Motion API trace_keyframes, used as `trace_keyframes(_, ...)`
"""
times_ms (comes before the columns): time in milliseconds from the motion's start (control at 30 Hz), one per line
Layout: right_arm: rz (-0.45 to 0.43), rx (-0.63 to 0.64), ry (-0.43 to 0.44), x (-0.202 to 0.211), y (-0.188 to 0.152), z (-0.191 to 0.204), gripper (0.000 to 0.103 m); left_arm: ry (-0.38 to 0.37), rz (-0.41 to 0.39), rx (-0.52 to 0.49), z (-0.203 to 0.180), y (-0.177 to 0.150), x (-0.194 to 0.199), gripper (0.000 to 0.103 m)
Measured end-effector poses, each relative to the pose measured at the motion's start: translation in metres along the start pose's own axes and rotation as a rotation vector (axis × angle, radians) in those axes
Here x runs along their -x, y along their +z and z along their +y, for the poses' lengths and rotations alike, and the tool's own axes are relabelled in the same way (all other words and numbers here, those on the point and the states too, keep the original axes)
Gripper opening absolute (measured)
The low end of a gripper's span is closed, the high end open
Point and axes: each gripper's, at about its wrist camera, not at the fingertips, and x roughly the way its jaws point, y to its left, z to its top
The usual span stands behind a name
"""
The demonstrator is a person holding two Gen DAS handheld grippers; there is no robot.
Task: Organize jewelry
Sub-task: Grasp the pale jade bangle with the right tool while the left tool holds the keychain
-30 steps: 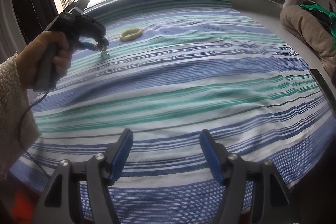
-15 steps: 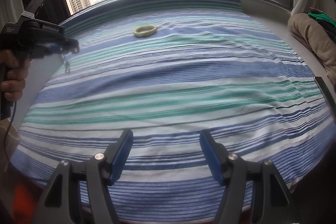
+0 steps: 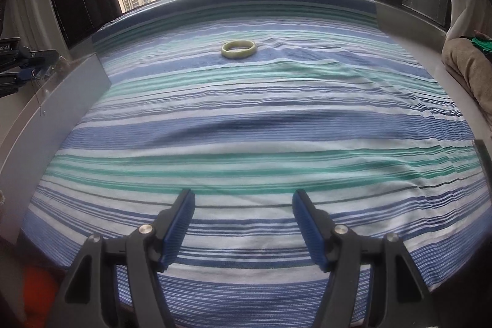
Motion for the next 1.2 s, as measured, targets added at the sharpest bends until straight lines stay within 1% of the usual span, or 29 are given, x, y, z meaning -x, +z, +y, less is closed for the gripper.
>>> trace_keyframes(133,0.015,0.046,0.049,0.0,0.025,0.009,0.067,0.004,-0.001,0.019,0.013,-0.008,0.008,0.033)
trace_keyframes(200,0.024,0.058,0.081,-0.002,0.037,0.013,0.067,0.008,0.007,0.035,0.02,-0.014,0.003,0.033)
trace_keyframes(300,0.042,0.092,0.099,-0.008,0.054,0.021,0.067,0.013,0.017,0.061,0.032,-0.022,0.0,0.033)
trace_keyframes(367,0.063,0.104,0.134,-0.017,0.067,0.023,0.067,0.018,0.022,0.074,0.038,-0.026,-0.002,0.033)
trace_keyframes(467,0.115,0.089,0.211,-0.037,0.091,0.014,0.067,0.028,0.028,0.094,0.048,-0.03,-0.003,0.033)
trace_keyframes(500,0.124,0.077,0.241,-0.044,0.103,0.007,0.067,0.031,0.028,0.099,0.05,-0.032,-0.003,0.033)
trace_keyframes(533,0.124,0.052,0.253,-0.052,0.118,-0.003,0.067,0.033,0.027,0.103,0.052,-0.033,-0.003,0.033)
trace_keyframes(633,0.131,-0.074,0.203,-0.082,0.168,-0.041,0.067,0.032,0.029,0.112,0.057,-0.038,-0.004,0.033)
trace_keyframes(700,0.183,-0.118,0.193,-0.111,0.202,-0.055,0.067,0.027,0.034,0.123,0.06,-0.042,-0.006,0.033)
trace_keyframes(733,0.212,-0.115,0.195,-0.125,0.215,-0.054,0.064,0.024,0.037,0.129,0.061,-0.043,-0.007,0.033)
trace_keyframes(767,0.225,-0.086,0.2,-0.137,0.227,-0.048,0.055,0.023,0.041,0.135,0.064,-0.044,-0.008,0.033)
trace_keyframes(800,0.23,-0.038,0.197,-0.148,0.236,-0.036,0.05,0.023,0.044,0.142,0.065,-0.045,-0.008,0.033)
trace_keyframes(833,0.233,0.011,0.186,-0.159,0.243,-0.023,0.049,0.023,0.046,0.147,0.067,-0.046,-0.009,0.033)
trace_keyframes(867,0.228,0.055,0.167,-0.171,0.249,-0.009,0.049,0.023,0.049,0.152,0.068,-0.046,-0.009,0.033)
trace_keyframes(967,0.228,0.132,0.137,-0.21,0.258,0.023,0.049,0.019,0.052,0.168,0.072,-0.048,-0.008,0.033)
trace_keyframes(1033,0.244,0.166,0.085,-0.239,0.26,0.037,0.049,0.015,0.052,0.18,0.075,-0.049,-0.007,0.033)
trace_keyframes(1100,0.256,0.185,0.03,-0.259,0.257,0.044,0.049,0.017,0.053,0.182,0.077,-0.05,-0.006,0.033)
trace_keyframes(1133,0.266,0.182,0.016,-0.267,0.255,0.044,0.049,0.02,0.054,0.179,0.078,-0.051,-0.005,0.033)
trace_keyframes(1200,0.238,0.187,0.008,-0.269,0.254,0.046,0.044,0.026,0.06,0.173,0.078,-0.052,-0.006,0.033)
